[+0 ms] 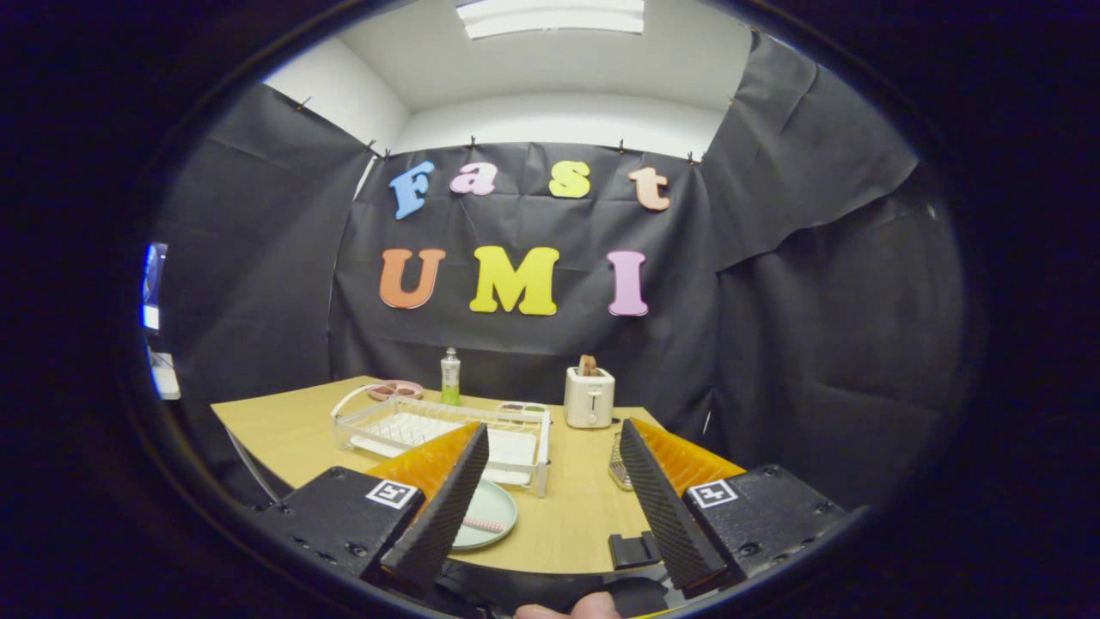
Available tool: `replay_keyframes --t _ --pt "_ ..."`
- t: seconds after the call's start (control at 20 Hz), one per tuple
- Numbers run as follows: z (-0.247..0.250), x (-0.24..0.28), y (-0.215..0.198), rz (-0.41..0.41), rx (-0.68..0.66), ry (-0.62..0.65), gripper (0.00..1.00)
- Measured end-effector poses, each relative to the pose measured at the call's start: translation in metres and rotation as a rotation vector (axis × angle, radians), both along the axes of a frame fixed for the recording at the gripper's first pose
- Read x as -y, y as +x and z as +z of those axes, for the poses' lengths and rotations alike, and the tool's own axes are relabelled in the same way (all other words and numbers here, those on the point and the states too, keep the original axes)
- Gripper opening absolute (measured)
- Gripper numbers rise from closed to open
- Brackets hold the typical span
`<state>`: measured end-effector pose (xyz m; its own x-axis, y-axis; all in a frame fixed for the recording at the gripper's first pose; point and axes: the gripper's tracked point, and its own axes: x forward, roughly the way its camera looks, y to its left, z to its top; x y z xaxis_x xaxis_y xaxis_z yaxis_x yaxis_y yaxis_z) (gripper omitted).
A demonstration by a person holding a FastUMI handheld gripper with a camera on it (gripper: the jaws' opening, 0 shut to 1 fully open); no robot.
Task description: Take the plate from the dish rack, then take the spoon from the basket and place it into the plate.
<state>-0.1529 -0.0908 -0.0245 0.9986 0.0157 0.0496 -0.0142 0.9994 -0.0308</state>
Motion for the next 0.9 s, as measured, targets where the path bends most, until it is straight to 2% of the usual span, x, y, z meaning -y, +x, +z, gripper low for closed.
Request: replay_keyframes --t 0.3,0.9 --pt "-0.0038 -0.0041 0.0017 0.020 0.010 0.063 0.99" --pt "-0.0017 0.0033 -0.0040 -0.003 0.014 0.055 0.99"
